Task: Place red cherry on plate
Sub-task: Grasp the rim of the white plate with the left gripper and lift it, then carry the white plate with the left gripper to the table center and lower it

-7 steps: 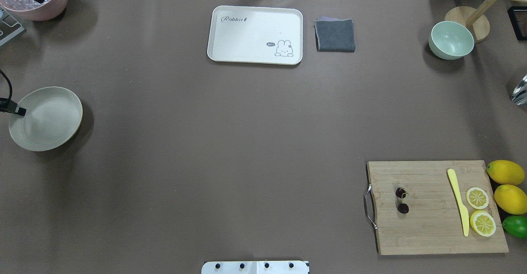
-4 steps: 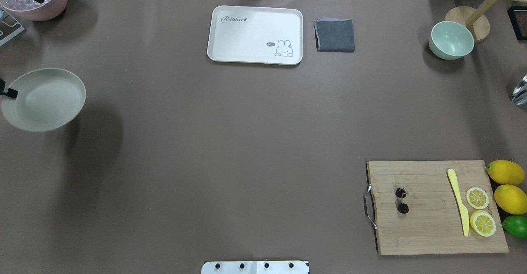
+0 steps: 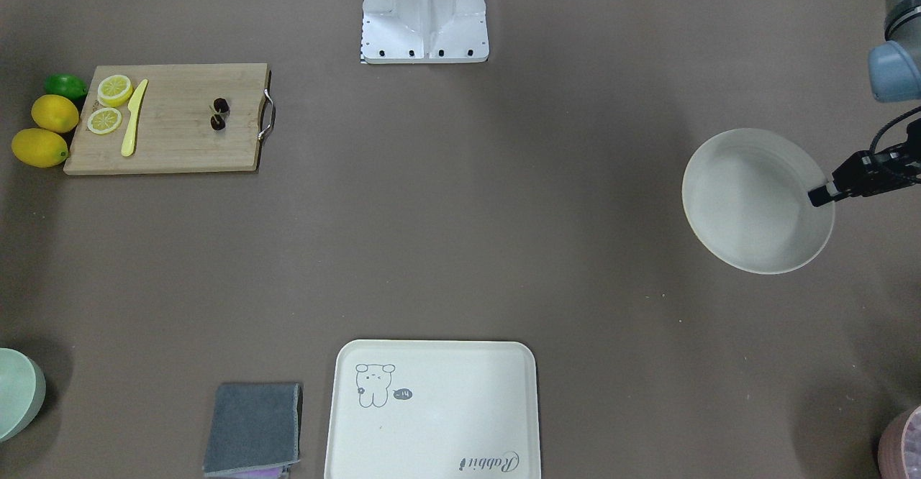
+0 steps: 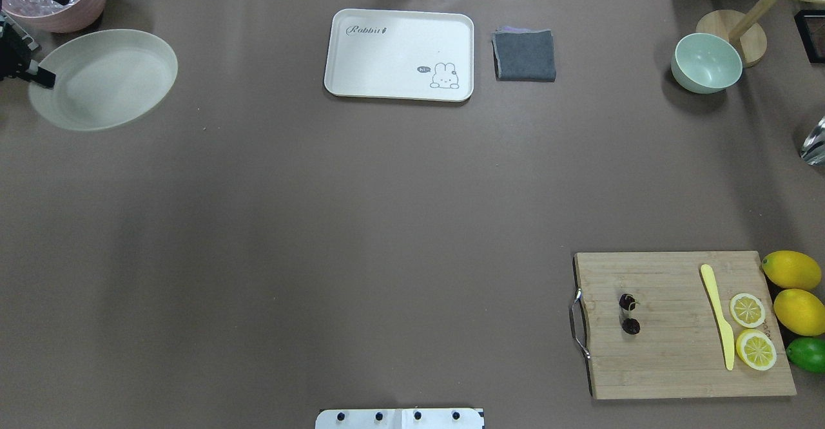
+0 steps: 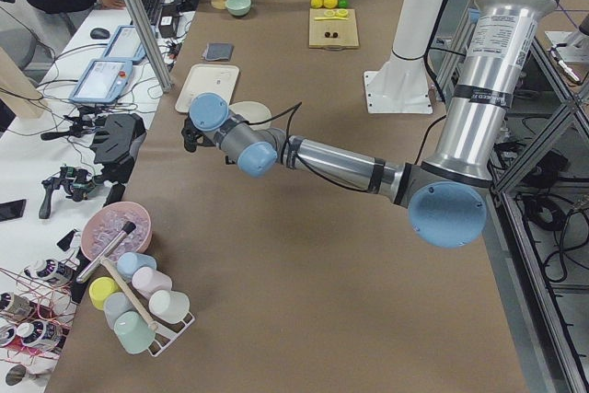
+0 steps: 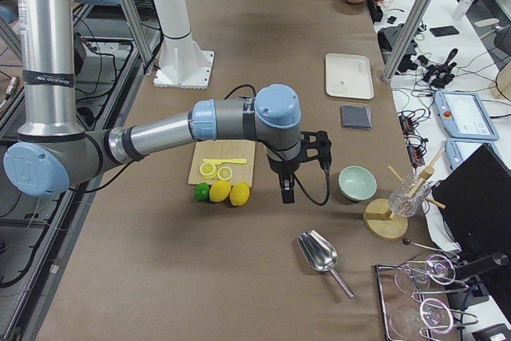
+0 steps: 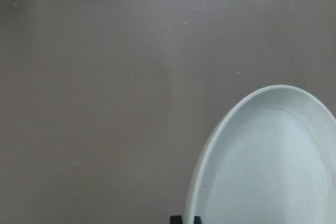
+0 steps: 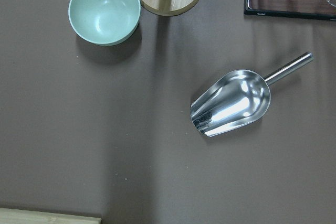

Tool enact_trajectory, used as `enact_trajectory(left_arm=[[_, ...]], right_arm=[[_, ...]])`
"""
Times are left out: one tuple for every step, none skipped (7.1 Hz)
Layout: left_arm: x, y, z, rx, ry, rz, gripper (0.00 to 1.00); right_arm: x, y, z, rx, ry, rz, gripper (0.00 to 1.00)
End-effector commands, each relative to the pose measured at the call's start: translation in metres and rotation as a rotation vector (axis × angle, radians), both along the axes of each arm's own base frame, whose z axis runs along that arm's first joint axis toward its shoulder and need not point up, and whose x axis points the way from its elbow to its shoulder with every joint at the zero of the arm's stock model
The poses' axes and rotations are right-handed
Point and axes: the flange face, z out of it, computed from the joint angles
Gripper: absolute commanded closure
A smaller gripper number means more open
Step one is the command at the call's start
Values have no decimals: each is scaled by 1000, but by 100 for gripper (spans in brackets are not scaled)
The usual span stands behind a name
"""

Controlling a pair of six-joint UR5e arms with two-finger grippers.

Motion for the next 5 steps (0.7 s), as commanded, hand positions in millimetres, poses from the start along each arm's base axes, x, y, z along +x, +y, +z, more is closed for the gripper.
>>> enact_trajectory(left_arm=[[108,10,-80,-19,-51,-24,100],[185,25,-116,-33,-69,-26,100],[260,48,-159,-50,-72,-50,100],[310,71,-182,-39,-79,-70,100],[347,87,-195,-24,-86,-86,100]], right_arm=[[1,2,1,-8,-2,3,0],[1,2,5,-17,1,5,0],[12,7,7,-21,1,29,0],[14,12,13,-36,-2,35,0],[14,12,14,-38,-4,36,0]])
